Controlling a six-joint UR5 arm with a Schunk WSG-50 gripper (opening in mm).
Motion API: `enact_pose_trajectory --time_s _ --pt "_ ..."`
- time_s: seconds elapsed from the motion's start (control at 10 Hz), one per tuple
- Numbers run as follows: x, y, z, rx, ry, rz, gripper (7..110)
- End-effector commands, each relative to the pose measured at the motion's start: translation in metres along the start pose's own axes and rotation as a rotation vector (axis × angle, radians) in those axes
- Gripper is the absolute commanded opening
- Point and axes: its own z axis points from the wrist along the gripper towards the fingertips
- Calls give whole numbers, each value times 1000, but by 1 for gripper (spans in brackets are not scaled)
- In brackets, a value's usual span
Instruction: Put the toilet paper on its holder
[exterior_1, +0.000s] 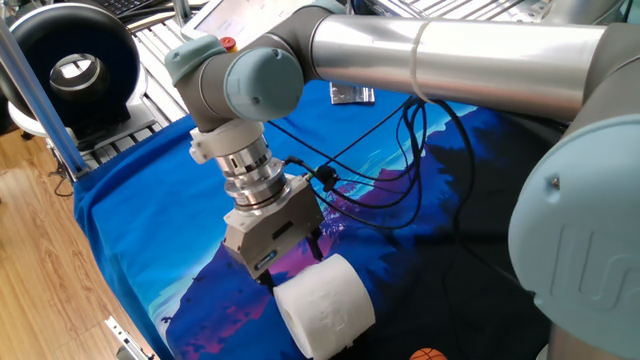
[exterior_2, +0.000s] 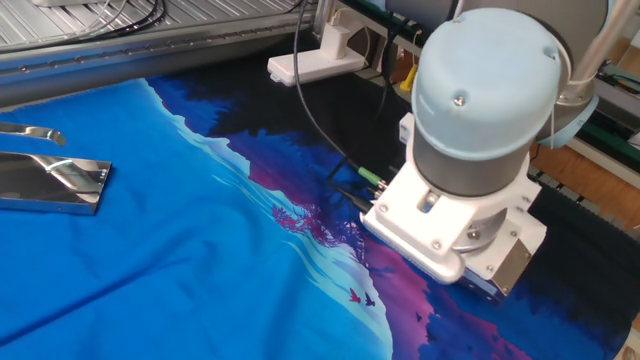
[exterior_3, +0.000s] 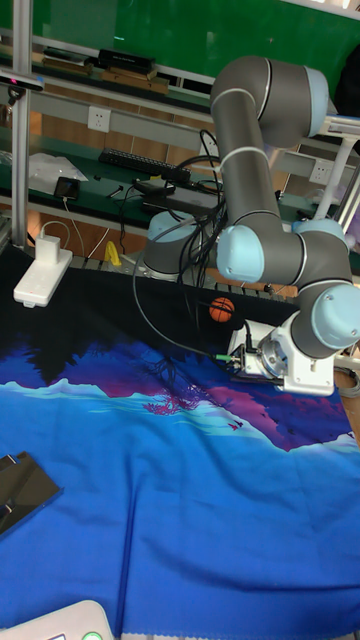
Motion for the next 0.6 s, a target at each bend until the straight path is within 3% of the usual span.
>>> enact_pose_trajectory --time_s 0.0,0.1,0.2,0.4,0.5 --pt "-21 3 -14 -34 -50 -7 88" --pt "-28 20 -31 -108 -80 19 88" --pt "-21 27 -50 -144 -64 54 88" --pt "-1 28 -51 -155 -3 113 88" --pt "4 28 -48 -154 -1 117 88"
